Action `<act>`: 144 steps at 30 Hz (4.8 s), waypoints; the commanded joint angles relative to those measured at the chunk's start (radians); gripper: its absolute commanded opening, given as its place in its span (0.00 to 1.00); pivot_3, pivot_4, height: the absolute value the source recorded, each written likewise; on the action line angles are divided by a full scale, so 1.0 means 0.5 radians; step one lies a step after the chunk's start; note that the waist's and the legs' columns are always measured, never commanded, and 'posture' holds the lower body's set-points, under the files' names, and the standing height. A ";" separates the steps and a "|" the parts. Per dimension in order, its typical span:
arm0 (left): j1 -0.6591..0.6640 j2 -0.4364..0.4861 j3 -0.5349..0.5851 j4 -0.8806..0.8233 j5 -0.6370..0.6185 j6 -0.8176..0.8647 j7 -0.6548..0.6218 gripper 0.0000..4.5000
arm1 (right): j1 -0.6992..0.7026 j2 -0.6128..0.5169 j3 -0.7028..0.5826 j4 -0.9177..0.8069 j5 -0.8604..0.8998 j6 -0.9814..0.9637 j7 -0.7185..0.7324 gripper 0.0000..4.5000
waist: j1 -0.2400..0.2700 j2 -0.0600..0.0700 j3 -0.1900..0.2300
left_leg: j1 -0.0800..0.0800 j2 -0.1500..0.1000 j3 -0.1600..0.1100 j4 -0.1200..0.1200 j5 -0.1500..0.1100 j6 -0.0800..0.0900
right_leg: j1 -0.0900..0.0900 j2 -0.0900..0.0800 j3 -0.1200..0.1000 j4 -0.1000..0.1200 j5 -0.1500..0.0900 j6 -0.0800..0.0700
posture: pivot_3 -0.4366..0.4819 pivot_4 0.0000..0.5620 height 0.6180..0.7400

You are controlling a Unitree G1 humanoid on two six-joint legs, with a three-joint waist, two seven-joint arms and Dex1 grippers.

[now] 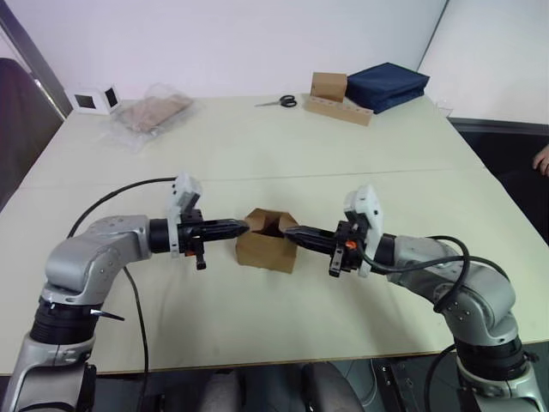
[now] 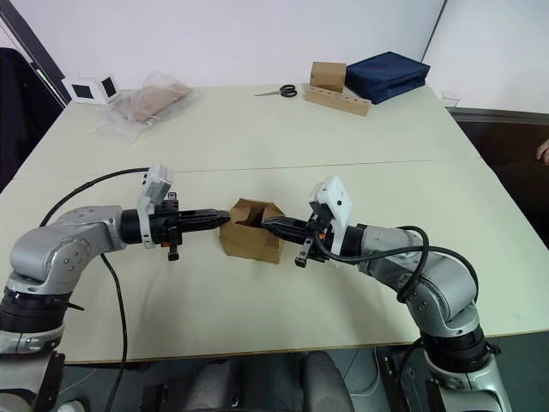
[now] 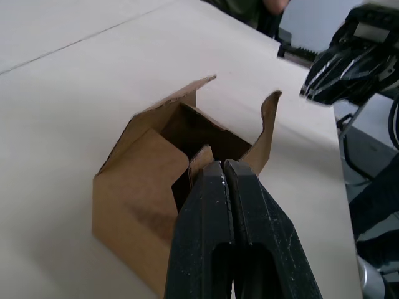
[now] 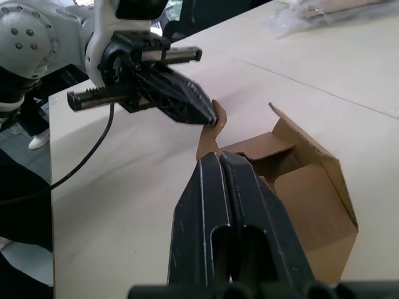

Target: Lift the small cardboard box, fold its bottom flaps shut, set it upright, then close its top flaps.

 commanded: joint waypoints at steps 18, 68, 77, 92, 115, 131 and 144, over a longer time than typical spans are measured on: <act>-0.559 -0.194 -0.001 0.896 0.159 -0.338 -0.063 0.01 | -0.192 0.158 0.357 0.153 -0.207 -0.098 0.007 0.00 | 0.011 0.000 0.000 | -0.002 -0.001 0.000 0.000 0.001 -0.001 | -0.002 -0.001 -0.001 0.000 0.000 0.000 | 0.48 0.27 1.00; -0.559 -0.234 0.016 0.880 0.423 -0.426 -0.465 0.01 | -0.135 0.148 0.487 0.490 -0.691 -0.307 0.165 0.00 | -0.002 -0.001 0.000 | -0.006 -0.002 -0.002 0.002 0.002 -0.003 | -0.007 -0.001 -0.002 0.003 0.000 0.000 | 0.48 0.27 1.00; -0.048 -0.103 0.113 0.090 0.056 0.016 -0.275 0.01 | -0.109 0.123 0.436 0.455 -0.674 -0.308 0.163 0.00 | 0.008 -0.001 0.000 | -0.005 -0.001 -0.003 0.003 0.002 -0.004 | -0.005 -0.001 -0.002 0.004 0.001 0.000 | 0.48 0.27 1.00; 0.022 -0.157 -0.155 0.308 0.271 -0.275 -0.231 0.01 | -0.229 -0.065 0.055 0.040 -0.321 -0.019 0.206 0.00 | 0.013 0.000 0.000 | -0.005 -0.002 -0.002 0.003 0.002 -0.004 | -0.004 -0.002 -0.002 0.002 0.001 0.000 | 0.48 0.27 1.00; 0.046 -0.175 -0.128 0.191 0.204 -0.222 -0.131 0.01 | -0.545 0.272 0.437 0.821 -0.581 -0.271 0.258 0.00 | -0.001 0.000 0.000 | -0.005 -0.001 -0.001 0.001 0.002 -0.004 | -0.006 -0.002 -0.002 0.003 0.001 0.000 | 0.48 0.27 1.00; -0.006 0.056 0.001 0.147 0.046 -0.149 -0.234 0.01 | -0.350 0.269 0.474 0.717 -0.669 -0.258 0.220 0.00 | 0.004 0.000 0.000 | -0.005 -0.001 -0.002 0.001 0.002 -0.004 | -0.006 -0.001 -0.002 0.003 0.001 0.000 | 0.48 0.27 1.00; -0.553 -0.406 -0.304 0.876 0.384 -0.531 -0.262 0.01 | -0.254 0.182 0.495 0.426 -0.686 -0.149 0.163 0.00 | -0.004 0.000 0.000 | -0.005 -0.001 -0.002 0.001 0.002 -0.004 | -0.006 0.000 -0.002 0.003 0.001 0.000 | 0.48 0.27 1.00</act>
